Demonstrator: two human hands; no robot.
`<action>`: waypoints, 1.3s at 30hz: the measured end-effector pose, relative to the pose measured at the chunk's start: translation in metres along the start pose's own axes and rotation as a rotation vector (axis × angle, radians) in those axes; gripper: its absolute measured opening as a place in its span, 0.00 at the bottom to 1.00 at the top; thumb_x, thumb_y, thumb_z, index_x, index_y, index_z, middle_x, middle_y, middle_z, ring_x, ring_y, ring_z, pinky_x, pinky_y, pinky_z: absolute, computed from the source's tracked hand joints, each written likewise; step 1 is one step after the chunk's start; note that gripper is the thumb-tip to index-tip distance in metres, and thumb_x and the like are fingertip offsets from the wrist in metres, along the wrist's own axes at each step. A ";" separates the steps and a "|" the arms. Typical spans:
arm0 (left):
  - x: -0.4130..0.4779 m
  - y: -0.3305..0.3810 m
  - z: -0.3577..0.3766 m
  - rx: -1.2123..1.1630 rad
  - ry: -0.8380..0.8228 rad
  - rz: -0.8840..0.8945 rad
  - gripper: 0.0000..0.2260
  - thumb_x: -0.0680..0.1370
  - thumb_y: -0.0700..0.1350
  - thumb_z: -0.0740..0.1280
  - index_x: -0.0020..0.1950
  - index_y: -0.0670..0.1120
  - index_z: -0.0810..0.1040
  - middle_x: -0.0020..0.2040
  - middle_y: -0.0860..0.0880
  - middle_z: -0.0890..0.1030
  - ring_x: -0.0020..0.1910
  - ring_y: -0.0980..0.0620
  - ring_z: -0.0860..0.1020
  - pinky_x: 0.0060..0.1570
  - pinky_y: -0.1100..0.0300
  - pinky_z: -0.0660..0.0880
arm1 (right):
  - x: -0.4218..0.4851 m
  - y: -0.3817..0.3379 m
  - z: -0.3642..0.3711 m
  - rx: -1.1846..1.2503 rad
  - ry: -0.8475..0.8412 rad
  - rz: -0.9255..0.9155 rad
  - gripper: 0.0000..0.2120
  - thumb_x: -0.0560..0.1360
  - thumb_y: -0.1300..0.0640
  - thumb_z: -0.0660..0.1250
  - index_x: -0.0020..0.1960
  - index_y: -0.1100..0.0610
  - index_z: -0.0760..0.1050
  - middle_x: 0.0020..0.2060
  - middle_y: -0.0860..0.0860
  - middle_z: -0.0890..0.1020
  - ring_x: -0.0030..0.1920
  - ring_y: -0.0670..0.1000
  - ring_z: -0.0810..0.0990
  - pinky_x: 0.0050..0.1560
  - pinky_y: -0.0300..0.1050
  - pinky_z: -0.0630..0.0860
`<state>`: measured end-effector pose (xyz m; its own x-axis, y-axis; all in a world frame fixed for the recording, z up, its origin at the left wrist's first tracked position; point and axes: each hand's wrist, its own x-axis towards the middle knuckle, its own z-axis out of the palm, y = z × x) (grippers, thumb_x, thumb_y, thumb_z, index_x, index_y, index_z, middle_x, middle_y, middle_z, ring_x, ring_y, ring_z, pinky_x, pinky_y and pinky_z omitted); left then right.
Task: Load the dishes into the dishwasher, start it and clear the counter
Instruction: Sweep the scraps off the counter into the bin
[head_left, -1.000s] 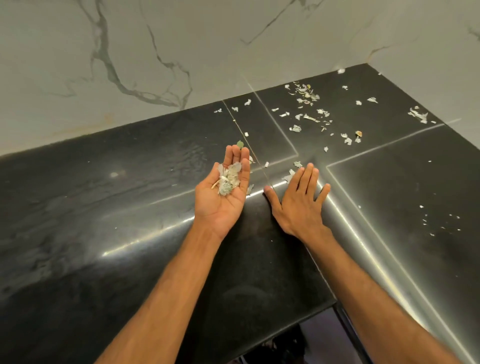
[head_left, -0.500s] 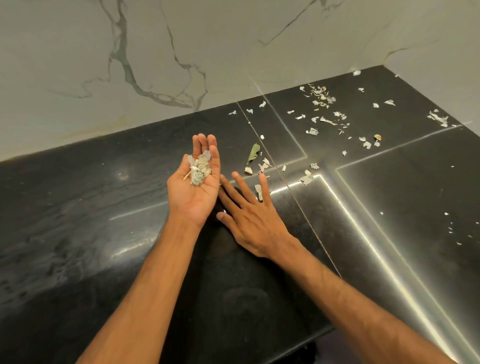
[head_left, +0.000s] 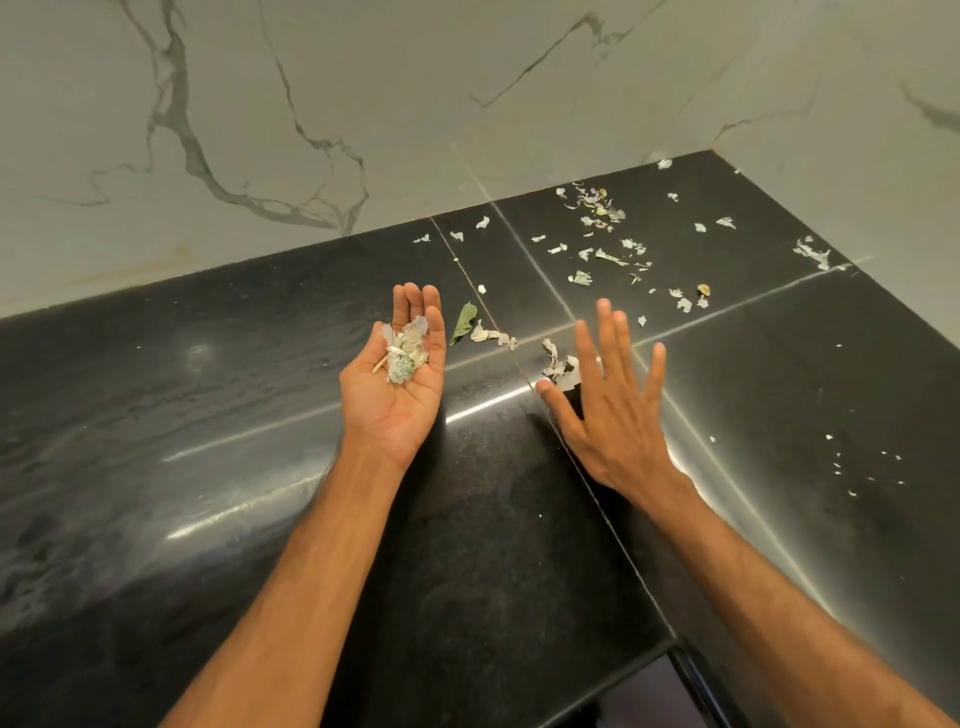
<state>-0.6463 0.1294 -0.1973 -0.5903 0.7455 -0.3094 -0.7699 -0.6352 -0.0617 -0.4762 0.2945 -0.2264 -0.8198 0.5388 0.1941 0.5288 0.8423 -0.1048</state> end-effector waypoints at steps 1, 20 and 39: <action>0.002 -0.003 -0.001 0.004 -0.005 -0.004 0.16 0.85 0.43 0.55 0.67 0.38 0.76 0.63 0.43 0.79 0.67 0.42 0.77 0.67 0.52 0.73 | 0.001 0.006 -0.001 0.045 0.003 0.049 0.41 0.82 0.32 0.49 0.83 0.57 0.43 0.82 0.53 0.36 0.81 0.53 0.36 0.77 0.67 0.36; 0.025 0.002 -0.012 0.030 0.020 -0.003 0.17 0.85 0.44 0.55 0.67 0.38 0.76 0.64 0.43 0.79 0.68 0.43 0.76 0.69 0.52 0.72 | 0.094 -0.052 0.022 0.507 0.047 -0.263 0.22 0.76 0.49 0.73 0.67 0.56 0.77 0.66 0.52 0.78 0.68 0.51 0.74 0.70 0.49 0.72; 0.038 -0.024 -0.007 -0.039 0.018 -0.077 0.16 0.86 0.43 0.55 0.65 0.37 0.77 0.63 0.43 0.80 0.66 0.42 0.77 0.67 0.52 0.75 | 0.065 0.041 -0.027 0.704 0.066 0.000 0.07 0.77 0.59 0.73 0.53 0.53 0.86 0.52 0.44 0.86 0.55 0.40 0.83 0.64 0.40 0.76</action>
<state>-0.6487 0.1712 -0.2142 -0.5250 0.7888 -0.3197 -0.8024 -0.5840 -0.1232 -0.5019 0.3635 -0.1913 -0.7931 0.5555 0.2500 0.2427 0.6646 -0.7066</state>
